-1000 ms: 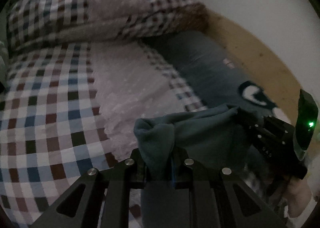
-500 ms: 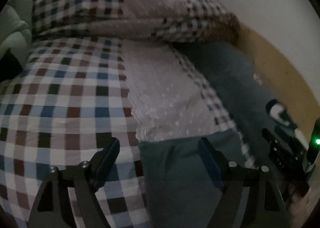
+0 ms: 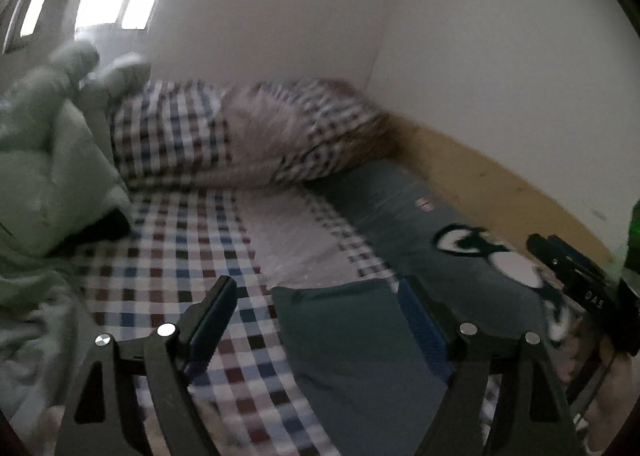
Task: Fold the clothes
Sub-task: 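Lower the teal garment onto the checked sheet and open both grippers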
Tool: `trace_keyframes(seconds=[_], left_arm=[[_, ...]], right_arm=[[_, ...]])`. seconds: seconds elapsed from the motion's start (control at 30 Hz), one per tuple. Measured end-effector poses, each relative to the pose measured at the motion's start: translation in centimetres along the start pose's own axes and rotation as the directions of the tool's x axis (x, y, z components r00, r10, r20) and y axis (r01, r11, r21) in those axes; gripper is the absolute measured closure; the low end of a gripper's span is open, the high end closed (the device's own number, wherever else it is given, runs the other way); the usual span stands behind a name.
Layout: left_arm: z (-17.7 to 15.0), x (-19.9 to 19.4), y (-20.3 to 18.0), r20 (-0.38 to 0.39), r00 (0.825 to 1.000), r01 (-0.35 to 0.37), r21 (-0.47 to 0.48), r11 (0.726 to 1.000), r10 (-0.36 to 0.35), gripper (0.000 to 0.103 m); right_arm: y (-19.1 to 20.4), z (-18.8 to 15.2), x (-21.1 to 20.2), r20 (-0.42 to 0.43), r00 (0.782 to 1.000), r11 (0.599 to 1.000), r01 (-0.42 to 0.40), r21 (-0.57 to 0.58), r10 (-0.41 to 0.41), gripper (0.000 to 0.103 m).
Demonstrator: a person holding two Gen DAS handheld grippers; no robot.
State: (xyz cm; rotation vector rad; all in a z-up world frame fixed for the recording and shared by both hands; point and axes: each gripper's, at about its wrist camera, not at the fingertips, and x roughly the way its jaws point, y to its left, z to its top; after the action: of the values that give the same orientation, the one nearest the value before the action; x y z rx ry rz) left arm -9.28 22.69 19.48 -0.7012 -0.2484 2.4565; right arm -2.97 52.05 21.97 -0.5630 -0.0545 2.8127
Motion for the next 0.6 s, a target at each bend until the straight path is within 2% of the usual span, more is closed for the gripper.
trace_keyframes(seconds=[0.07,0.27,0.43,0.6], left_arm=[[0.0,-4.5,-1.1,0.033,0.999,0.021,0.019,1.0,-0.022,0.014],[-1.0,-17.3,-4.7,0.098,0.994,0.051,0.073,0.996,-0.058,0.011],[-1.4,-27.3,-4.7,0.155,0.986,0.05,0.06,0.997,-0.059,0.011],[-1.0,-35.9,-3.1,0.219,0.974,0.047,0.022,0.999,-0.051,0.01]], right_arm=[[0.8,0.6,-4.5,0.035,0.999,0.999,-0.042,0.021,0.041,0.01],[2.7,1.5,-17.4,0.135,0.981,0.987,-0.146,0.064,0.137,0.004],[5.3,1.9,-26.9,0.197,0.962,0.978,-0.203,0.038,0.192,0.003],[7.0,3.3,-34.8,0.251,0.932,0.962,-0.272,0.011,0.261,0.002]])
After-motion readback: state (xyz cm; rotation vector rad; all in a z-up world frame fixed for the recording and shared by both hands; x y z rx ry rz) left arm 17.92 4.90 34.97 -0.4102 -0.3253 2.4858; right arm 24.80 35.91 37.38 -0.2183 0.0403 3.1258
